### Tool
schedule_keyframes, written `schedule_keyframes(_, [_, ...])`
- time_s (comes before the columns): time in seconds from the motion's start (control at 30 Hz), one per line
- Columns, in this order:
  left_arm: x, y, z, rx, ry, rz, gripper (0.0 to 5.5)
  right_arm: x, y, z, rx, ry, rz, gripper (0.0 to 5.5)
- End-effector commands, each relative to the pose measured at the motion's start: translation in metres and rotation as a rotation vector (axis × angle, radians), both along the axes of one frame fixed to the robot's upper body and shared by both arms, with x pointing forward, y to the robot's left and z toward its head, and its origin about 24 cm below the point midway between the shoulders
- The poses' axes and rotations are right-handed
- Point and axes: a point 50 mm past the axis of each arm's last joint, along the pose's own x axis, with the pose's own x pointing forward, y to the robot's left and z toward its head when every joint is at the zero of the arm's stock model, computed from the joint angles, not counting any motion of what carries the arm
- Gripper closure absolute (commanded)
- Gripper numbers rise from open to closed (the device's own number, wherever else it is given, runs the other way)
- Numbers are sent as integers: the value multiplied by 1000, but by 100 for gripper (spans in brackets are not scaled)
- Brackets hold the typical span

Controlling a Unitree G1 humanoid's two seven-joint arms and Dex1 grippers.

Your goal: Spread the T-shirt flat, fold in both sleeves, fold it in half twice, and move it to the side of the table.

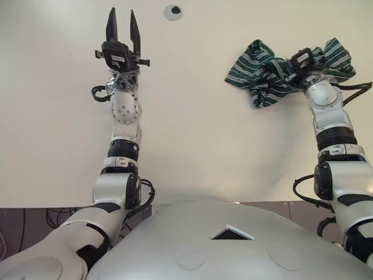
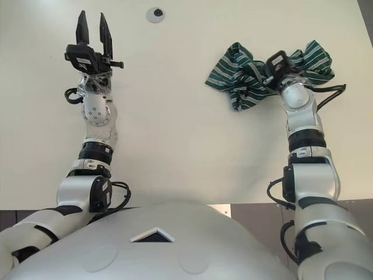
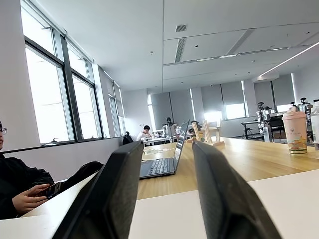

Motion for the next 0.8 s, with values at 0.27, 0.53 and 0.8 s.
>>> schedule_keyframes(0.27, [-24, -61, -11, 73, 137, -603, 369, -68, 83, 15, 411, 142, 406, 374])
schedule_keyframes(0.53, [-62, -77, -4, 105, 239, -914, 369, -41, 73, 63, 581, -159, 265, 374])
schedule_keyframes(0.8, [-76, -76, -9, 114, 435, -1038, 369, -34, 58, 102, 685, -428, 218, 374])
